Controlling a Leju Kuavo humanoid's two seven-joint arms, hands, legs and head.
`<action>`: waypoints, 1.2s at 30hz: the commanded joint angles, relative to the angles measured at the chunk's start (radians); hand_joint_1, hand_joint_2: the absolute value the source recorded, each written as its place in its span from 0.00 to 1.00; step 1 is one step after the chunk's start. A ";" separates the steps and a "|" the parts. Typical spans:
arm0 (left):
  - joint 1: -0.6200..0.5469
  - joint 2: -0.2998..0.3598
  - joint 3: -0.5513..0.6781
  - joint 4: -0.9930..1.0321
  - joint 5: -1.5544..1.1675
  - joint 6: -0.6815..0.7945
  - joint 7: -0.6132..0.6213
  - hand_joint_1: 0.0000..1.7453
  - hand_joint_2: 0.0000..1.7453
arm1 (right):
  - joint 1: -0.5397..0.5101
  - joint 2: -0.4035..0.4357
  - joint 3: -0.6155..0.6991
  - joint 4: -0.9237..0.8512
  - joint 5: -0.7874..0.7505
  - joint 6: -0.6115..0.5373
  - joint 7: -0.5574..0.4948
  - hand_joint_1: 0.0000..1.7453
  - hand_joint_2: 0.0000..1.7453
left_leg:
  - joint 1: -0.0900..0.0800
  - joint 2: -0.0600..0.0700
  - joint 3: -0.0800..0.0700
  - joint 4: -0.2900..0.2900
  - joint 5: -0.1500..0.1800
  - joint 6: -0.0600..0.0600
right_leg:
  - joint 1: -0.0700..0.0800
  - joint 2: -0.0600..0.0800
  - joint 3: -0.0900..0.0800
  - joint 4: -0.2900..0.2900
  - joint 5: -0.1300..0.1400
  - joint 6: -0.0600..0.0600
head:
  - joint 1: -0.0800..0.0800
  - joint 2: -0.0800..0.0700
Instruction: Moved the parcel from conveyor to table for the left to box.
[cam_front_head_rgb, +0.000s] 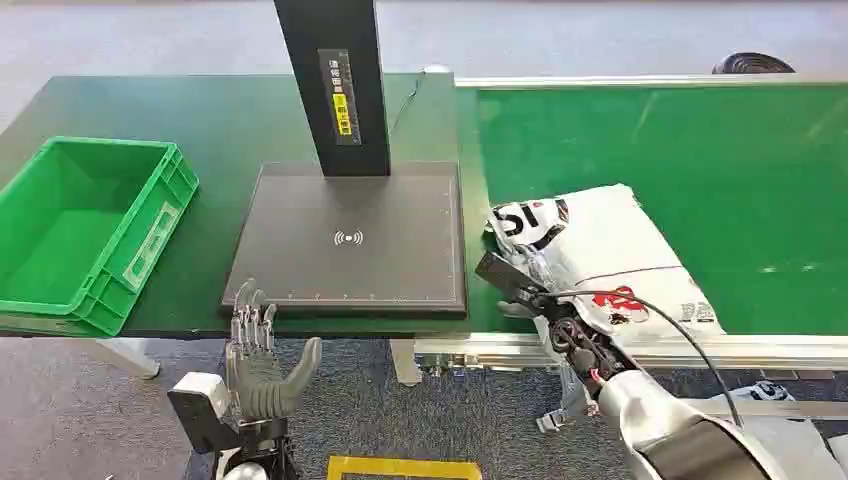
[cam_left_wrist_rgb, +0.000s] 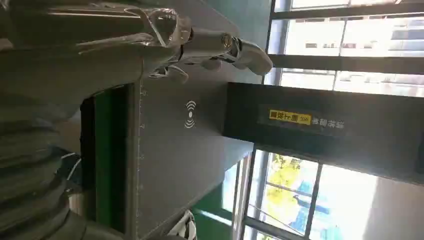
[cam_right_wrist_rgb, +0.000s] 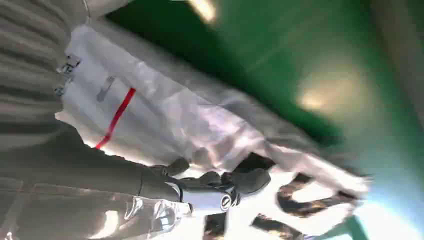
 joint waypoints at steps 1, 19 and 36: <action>0.029 0.020 0.023 -0.001 -0.004 -0.005 0.002 0.00 1.00 | -0.209 -0.108 0.034 0.041 0.042 0.027 0.031 0.00 1.00 | -0.002 0.003 0.000 0.003 -0.002 0.001 | -0.001 0.002 -0.001 0.003 -0.001 -0.002 | 0.000 0.000; 0.030 0.018 0.024 -0.004 -0.007 -0.001 0.002 0.00 1.00 | -0.229 -0.109 0.022 0.040 0.047 0.000 0.028 0.00 1.00 | -0.001 0.002 0.003 0.000 -0.001 0.000 | -0.001 0.001 0.003 0.000 -0.001 -0.002 | 0.000 0.000; 0.004 0.023 0.009 0.021 0.008 -0.034 0.002 0.00 1.00 | -0.214 -0.189 -0.054 0.016 0.032 0.014 -0.032 0.00 1.00 | -0.001 -0.001 0.004 -0.001 -0.001 0.001 | -0.001 -0.001 0.004 -0.001 -0.001 -0.002 | 0.000 0.000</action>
